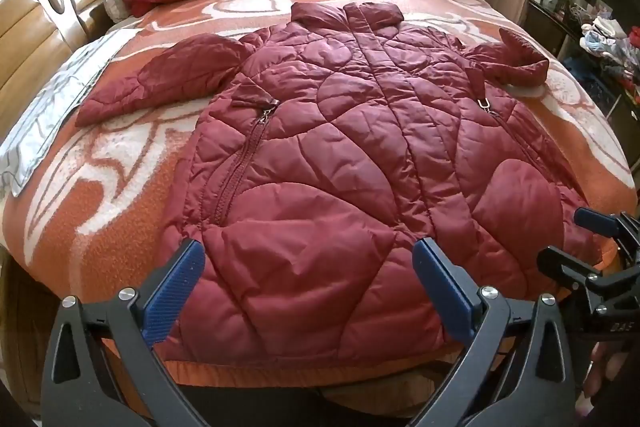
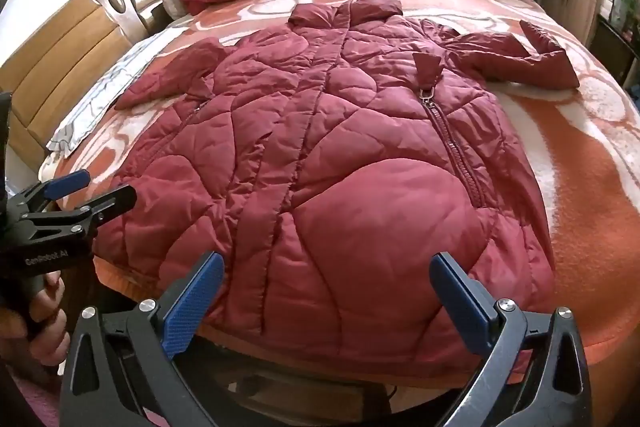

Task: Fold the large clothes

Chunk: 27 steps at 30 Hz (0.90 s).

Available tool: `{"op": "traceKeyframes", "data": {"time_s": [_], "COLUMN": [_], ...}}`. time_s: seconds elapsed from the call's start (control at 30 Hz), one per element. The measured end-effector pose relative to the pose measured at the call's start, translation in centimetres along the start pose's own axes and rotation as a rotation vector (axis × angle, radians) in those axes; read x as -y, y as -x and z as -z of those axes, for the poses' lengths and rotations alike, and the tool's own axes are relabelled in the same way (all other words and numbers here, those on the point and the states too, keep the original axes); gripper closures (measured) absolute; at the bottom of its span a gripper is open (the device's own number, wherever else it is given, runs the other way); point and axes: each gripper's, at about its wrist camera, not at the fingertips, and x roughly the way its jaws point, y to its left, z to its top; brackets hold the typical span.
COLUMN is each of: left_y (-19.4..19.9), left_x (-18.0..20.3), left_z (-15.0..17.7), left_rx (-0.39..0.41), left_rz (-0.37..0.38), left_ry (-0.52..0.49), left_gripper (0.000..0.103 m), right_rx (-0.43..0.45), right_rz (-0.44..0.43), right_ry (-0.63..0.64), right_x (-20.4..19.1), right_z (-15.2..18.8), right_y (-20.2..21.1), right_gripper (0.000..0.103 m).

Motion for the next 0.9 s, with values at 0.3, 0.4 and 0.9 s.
{"op": "traceKeyframes", "data": {"time_s": [0.3, 0.4, 0.9], "left_y": [0.02, -0.01, -0.37], "left_x": [0.05, 0.09, 0.59], "left_z": [0.01, 0.02, 0.06], "left_rx": [0.0, -0.002, -0.003], "left_rz": [0.003, 0.004, 0.011], "left_ry": [0.0, 0.001, 0.008], "left_gripper": [0.0, 0.0, 0.0], "right_rx": [0.006, 0.009, 0.026], "right_rz": [-0.014, -0.016, -0.032], "right_ry": [-0.004, -0.003, -0.004], "right_x": [0.0, 0.06, -0.34], "right_z": [-0.17, -0.18, -0.69], "right_y": [0.1, 0.32, 0.24], "right_gripper": [0.0, 0.0, 0.0]}}
